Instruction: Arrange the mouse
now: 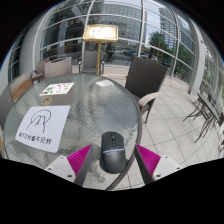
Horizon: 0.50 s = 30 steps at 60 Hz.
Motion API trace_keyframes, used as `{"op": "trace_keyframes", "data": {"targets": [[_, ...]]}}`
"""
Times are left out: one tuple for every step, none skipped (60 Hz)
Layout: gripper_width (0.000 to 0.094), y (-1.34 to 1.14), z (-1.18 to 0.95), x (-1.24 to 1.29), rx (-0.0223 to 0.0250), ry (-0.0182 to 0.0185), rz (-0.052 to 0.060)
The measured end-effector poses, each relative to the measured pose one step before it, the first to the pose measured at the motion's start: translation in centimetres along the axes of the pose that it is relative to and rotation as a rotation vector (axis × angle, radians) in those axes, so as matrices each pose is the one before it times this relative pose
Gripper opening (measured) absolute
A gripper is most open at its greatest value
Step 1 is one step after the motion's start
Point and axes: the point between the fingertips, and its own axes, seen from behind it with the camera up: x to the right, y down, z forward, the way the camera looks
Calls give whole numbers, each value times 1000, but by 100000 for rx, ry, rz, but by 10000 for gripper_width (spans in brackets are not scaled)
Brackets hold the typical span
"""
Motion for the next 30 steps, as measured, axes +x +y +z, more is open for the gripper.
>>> {"op": "trace_keyframes", "data": {"targets": [[832,132,641,-98,-208,-263,-136],[826,-129,188,134,-734,-403,-351],[812,-16,276,35,-552,-394,-252],[790,2,272,5,-443,-366,-229],[764,22,235,25,-319,-283,-285],[735,63,210,2,-475,-254,-271],[699,118,151,40,-673,-224,-272],[664,301,143,-84,-680,-432,-355],[626,-181,-7,-199,533,-1062,386],[585,-119,4,-50,533,-393,513],[544,27,53,5,45,-11,252],[517,142,-1,-55,-385,-102,-134],[507,-12,255,-230,647,-380,-6],[491,-36,10,-27,485,51,0],[472,85,-30,-86,-170,-270,-246],[472,5,-13,6,150,64,-78],[470,-14,-62,108,118,398,-47],[460,32,-51,78,-228,202,145],[449,-33,-71,21,-412,55,410],[435,21,-65,58,-537,196,656],[415,32,-39,46,-681,165,664],[402,17,-18,2,-739,74,576],[382,142,118,12,-726,47,248],[369,-40,-43,-100,-775,154,-76],[344,25,-27,-3,-999,123,-81],[318,-15,-9,-1,-687,186,149],[303,21,-47,2,-907,173,187],[283,48,21,95,-900,283,-51],[281,-41,-153,-30,-757,342,-364],[252,-13,-118,-40,-1309,109,-373]]}}
